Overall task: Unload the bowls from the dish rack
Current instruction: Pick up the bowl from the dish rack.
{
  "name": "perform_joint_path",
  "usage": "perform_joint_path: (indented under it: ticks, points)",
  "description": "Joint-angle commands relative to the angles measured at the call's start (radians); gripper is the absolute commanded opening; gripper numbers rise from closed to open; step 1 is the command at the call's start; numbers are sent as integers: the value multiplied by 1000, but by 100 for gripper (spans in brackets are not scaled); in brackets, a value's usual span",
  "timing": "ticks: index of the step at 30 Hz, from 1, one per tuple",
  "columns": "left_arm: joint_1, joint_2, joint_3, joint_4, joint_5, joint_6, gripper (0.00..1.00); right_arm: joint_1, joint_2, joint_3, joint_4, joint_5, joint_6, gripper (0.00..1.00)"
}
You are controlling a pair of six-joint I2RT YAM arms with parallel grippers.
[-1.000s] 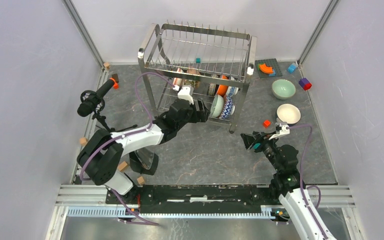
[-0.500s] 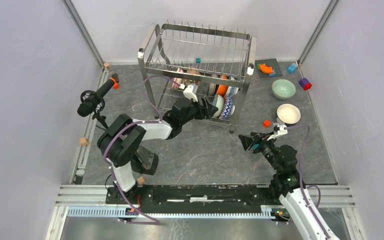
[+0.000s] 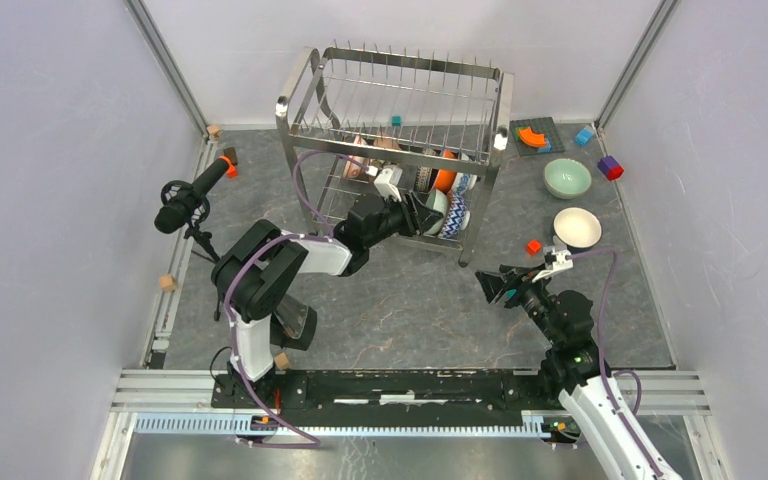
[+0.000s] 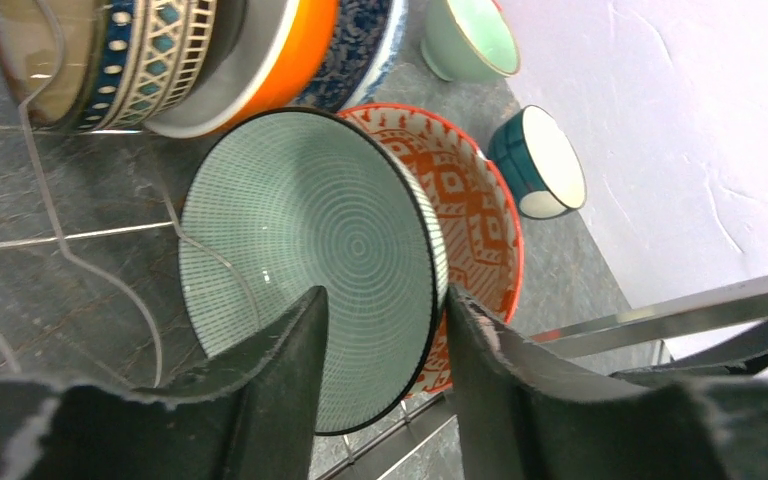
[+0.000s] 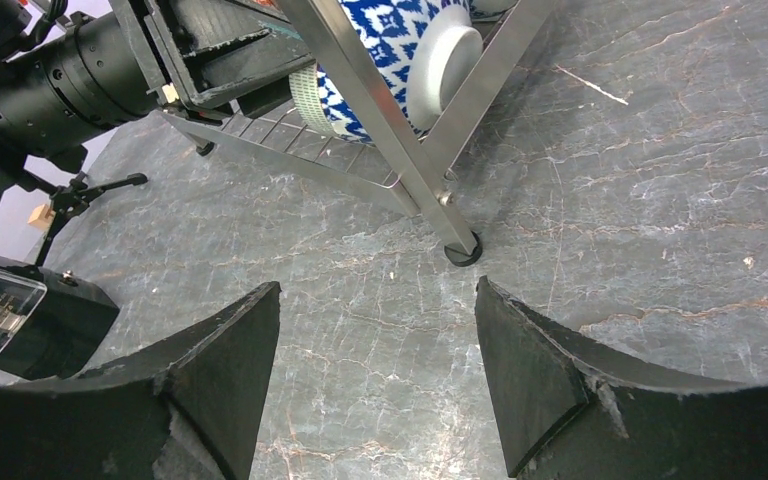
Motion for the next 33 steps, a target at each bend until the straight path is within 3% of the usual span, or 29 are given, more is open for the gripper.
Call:
perform_joint_path:
  ticks: [1,17,33]
  points:
    - [6,23,32,76,42,-35,48,9,-8,-7,1,17,-25,76]
    - [45,38,-10,238,85,-119,3,10,-8,-13,-10,22,-28,76]
    - [127,61,-75,467,113,-378,2,9,-9,-16,-14,23,-33,76]
